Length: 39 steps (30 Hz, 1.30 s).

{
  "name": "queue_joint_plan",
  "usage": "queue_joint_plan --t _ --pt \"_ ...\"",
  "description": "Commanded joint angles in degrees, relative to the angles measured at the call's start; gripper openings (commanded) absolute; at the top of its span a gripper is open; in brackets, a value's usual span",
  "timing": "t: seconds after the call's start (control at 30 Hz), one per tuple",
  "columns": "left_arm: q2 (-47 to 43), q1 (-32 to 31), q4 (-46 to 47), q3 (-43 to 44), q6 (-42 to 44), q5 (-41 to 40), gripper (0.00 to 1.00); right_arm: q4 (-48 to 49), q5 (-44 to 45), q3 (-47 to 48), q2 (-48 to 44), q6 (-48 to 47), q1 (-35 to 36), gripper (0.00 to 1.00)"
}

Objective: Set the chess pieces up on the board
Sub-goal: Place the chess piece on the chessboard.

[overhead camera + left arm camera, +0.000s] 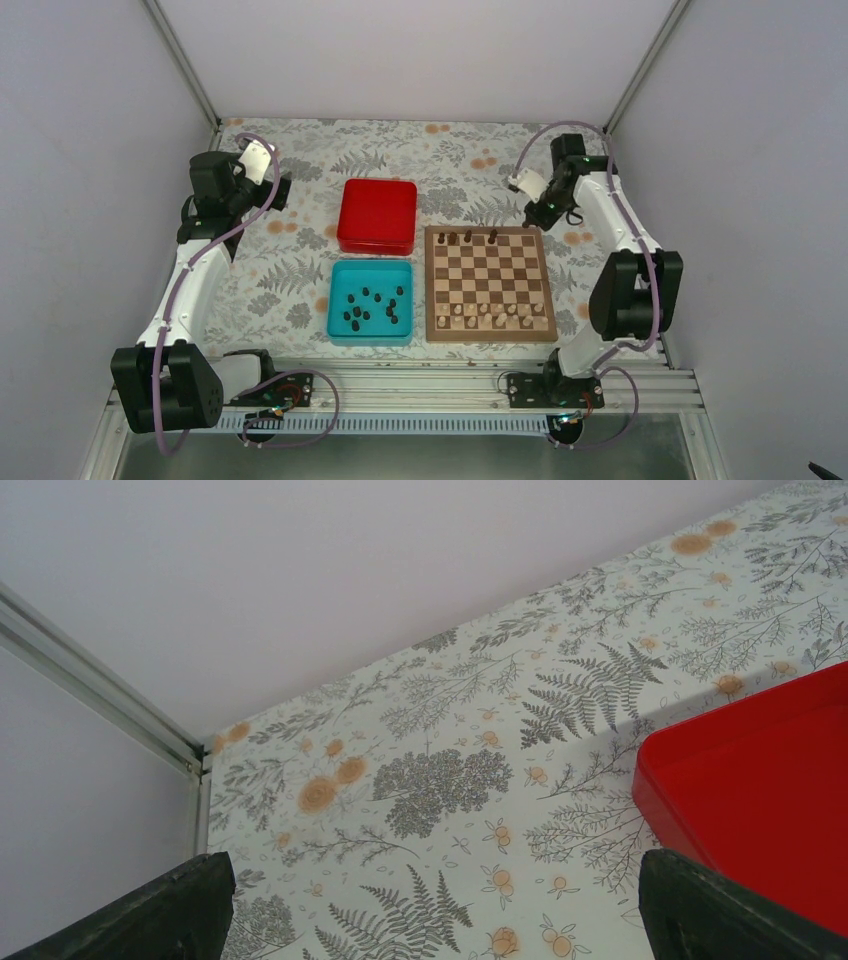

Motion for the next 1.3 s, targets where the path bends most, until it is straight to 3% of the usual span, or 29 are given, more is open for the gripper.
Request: queue_joint_plan --t 0.0,0.37,0.87,1.27 --pt "-0.91 0.31 0.09 0.58 0.26 0.82 1.0 3.6 -2.88 -3.6 3.67 -1.46 -1.21 0.08" --pt "-0.79 0.3 0.24 0.53 0.34 0.74 1.0 8.1 -5.48 -6.82 7.64 -1.45 -1.98 0.08" --pt "-0.44 0.33 0.38 0.27 0.45 0.79 1.0 6.62 -6.82 -5.69 8.62 -2.16 -1.32 0.08" --pt "-0.43 0.32 0.33 0.31 0.39 0.47 1.0 8.92 -0.24 2.51 4.89 2.46 6.86 0.09"
